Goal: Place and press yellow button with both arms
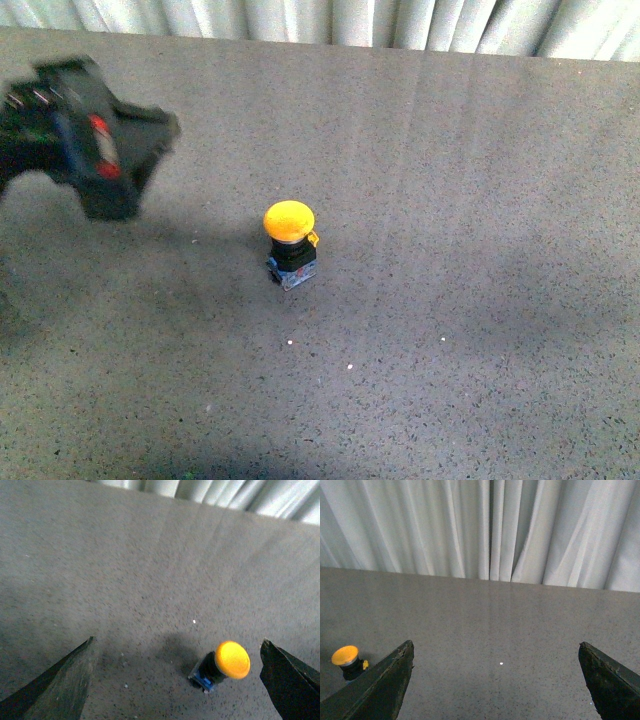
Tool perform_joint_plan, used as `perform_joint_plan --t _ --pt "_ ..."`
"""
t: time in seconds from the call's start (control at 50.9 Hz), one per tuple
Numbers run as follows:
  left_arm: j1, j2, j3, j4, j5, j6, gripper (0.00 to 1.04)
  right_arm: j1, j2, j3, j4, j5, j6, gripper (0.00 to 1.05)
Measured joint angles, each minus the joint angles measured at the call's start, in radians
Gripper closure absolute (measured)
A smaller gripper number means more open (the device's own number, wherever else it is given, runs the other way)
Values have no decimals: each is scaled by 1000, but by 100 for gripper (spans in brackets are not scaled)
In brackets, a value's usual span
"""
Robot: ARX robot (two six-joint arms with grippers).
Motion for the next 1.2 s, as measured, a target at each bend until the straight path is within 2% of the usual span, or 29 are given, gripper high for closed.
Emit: perform_joint_plan --t 0.02,0.039,0.079,0.138,0.255,0.452,0.491,0.57,0.629,0.746,0.884,1.198 --pt "5 -14 -8 16 -33 12 11 0 0 0 0 0 0 9" --pt "11 -33 -31 101 -140 38 16 0 0 0 0 1 0 9" --pt "29 -66 -85 244 -280 108 25 0 0 0 0 -2 0 9" --pt "53 -123 -139 311 -360 158 34 0 0 0 0 0 0 9" --pt "109 -270 -226 266 -341 205 52 0 0 0 0 2 0 9" --pt "181 -542 -316 92 -269 233 98 0 0 0 0 2 0 9" --pt "189 -567 -322 72 -261 233 104 -6 13 6 -18 -23 12 9" --pt "245 -626 -333 22 -195 237 103 -60 184 120 -254 -223 91 9" --pt "266 -679 -341 -18 -190 237 103 -56 368 201 -307 -280 114 9" --pt "272 -748 -348 -78 -184 237 103 2 671 337 -172 -240 84 9" --pt "273 -857 -357 -175 -184 237 103 103 1034 505 12 -181 -32 9" --pt "273 -1054 -357 -357 -183 237 103 318 1489 789 38 -183 -196 9"
